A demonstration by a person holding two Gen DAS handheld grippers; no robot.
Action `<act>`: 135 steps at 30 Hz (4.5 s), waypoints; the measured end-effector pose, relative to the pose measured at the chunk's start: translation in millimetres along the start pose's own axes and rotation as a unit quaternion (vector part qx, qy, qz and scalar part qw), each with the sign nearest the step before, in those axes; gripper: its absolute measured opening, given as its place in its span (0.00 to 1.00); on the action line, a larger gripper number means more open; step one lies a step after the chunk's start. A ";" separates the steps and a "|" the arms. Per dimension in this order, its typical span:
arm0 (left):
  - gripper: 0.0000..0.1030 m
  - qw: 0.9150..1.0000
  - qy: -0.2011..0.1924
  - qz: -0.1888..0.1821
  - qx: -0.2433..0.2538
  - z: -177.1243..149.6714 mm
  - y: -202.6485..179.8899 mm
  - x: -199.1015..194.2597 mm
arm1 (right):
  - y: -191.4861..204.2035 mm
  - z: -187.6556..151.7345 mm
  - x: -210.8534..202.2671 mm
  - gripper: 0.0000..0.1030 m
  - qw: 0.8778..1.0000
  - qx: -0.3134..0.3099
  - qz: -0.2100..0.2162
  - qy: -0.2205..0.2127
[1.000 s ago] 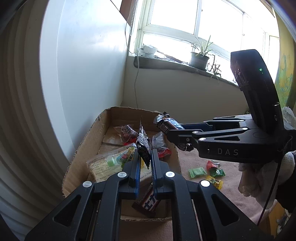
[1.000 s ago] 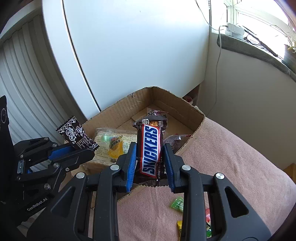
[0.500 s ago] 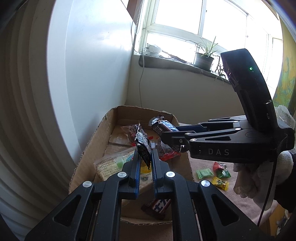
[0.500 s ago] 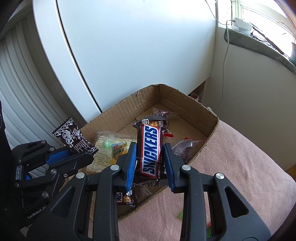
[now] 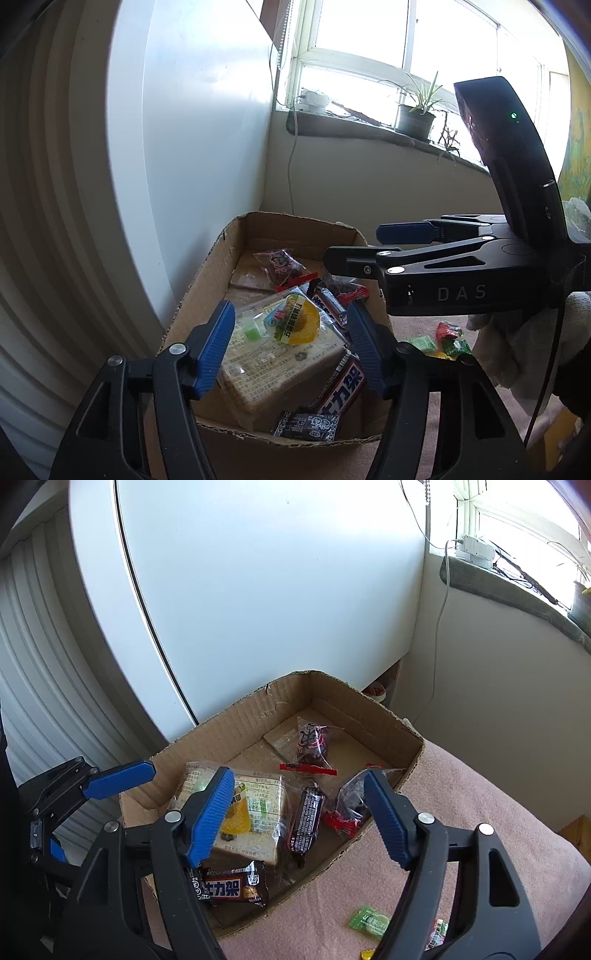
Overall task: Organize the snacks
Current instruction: 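Open both grippers to drop the Snickers bar and black packet into the box, then move both open grippers back toward the green and yellow candies on the table, then grasp the yellow candy with the left gripper while the right gripper grasps the round red-and-white candy, then carry the yellow candy with the left gripper while the right gripper carries the round candy to the box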
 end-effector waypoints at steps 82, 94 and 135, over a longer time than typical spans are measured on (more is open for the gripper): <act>0.32 0.987 0.143 -0.057 0.053 -89.1 -188.7 64.0 | -129.4 -146.5 -25.1 0.61 0.991 0.079 0.038 0.096; 0.22 0.985 0.149 -0.064 0.055 -83.9 -180.8 66.1 | -122.7 -147.1 -26.6 0.51 0.993 0.056 0.033 0.100; 0.24 0.996 0.059 -0.045 0.043 -31.7 -146.9 17.9 | -119.5 -108.5 -84.9 0.42 0.998 0.048 -0.014 0.024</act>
Point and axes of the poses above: each gripper's, at about its wrist camera, not at the fingertips, and x roughly the way its jaws point, y to its left, z to its top, the point moved 9 cm from there along x, roughly the way its jaws point, and after that the axes turned 5 degrees about z, right-handed, at the moved point
